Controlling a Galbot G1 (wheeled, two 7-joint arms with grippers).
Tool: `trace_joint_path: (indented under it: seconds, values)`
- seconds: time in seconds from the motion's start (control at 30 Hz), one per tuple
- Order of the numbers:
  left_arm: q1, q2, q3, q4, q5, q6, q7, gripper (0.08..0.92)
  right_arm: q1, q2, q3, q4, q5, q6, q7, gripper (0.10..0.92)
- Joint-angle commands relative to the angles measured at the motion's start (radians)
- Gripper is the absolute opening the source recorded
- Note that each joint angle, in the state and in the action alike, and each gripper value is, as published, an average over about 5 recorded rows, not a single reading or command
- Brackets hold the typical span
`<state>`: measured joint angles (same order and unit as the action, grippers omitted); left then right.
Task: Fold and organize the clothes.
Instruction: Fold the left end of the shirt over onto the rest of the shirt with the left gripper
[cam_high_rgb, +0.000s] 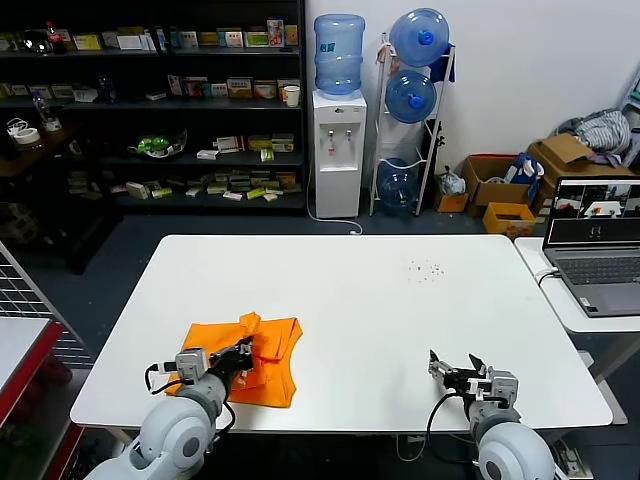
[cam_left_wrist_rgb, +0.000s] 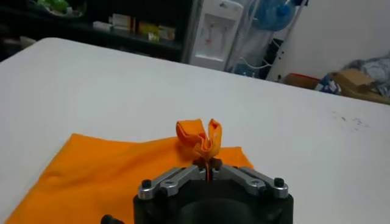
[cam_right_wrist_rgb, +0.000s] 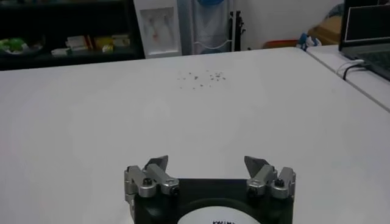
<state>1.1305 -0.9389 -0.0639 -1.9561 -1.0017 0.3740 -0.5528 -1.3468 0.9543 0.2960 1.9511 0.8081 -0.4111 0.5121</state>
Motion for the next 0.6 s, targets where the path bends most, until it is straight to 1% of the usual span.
trace_joint_path:
  seconds: [0.03, 0.13, 0.2, 0.3, 0.37, 0.47, 0.53, 0.6]
  values:
    - [-0.043, -0.071, 0.072, -0.006, 0.02, 0.025, -0.022, 0.112, -0.003, 0.003, -0.002, 0.0, 0.003, -0.001, 0.001, 0.823]
    - [-0.037, -0.069, 0.063, -0.006, 0.038, 0.026, 0.0, 0.125, -0.002, 0.0, -0.002, 0.0, 0.005, -0.001, 0.001, 0.823]
    - [-0.033, -0.067, 0.049, -0.015, 0.032, 0.026, 0.007, 0.162, -0.001, -0.001, -0.003, -0.002, 0.005, -0.002, 0.001, 0.823]
    - [-0.025, -0.06, 0.017, -0.038, 0.005, 0.027, 0.006, 0.247, 0.001, 0.001, -0.006, -0.005, 0.005, -0.002, 0.0, 0.823]
    - [-0.017, -0.043, -0.008, -0.057, -0.01, 0.028, 0.007, 0.308, 0.003, 0.002, -0.008, -0.007, 0.005, -0.002, 0.0, 0.823]
    - [0.008, 0.013, -0.057, -0.068, -0.012, 0.026, 0.024, 0.395, 0.005, 0.002, -0.01, -0.006, 0.005, -0.002, 0.0, 0.823]
    - [0.035, 0.075, -0.1, -0.052, -0.004, 0.021, 0.05, 0.447, 0.004, 0.0, -0.009, -0.004, 0.006, -0.002, -0.001, 0.823]
    - [0.069, 0.15, -0.153, -0.013, 0.011, 0.002, 0.098, 0.507, 0.003, -0.003, -0.007, -0.002, 0.006, -0.002, -0.003, 0.823]
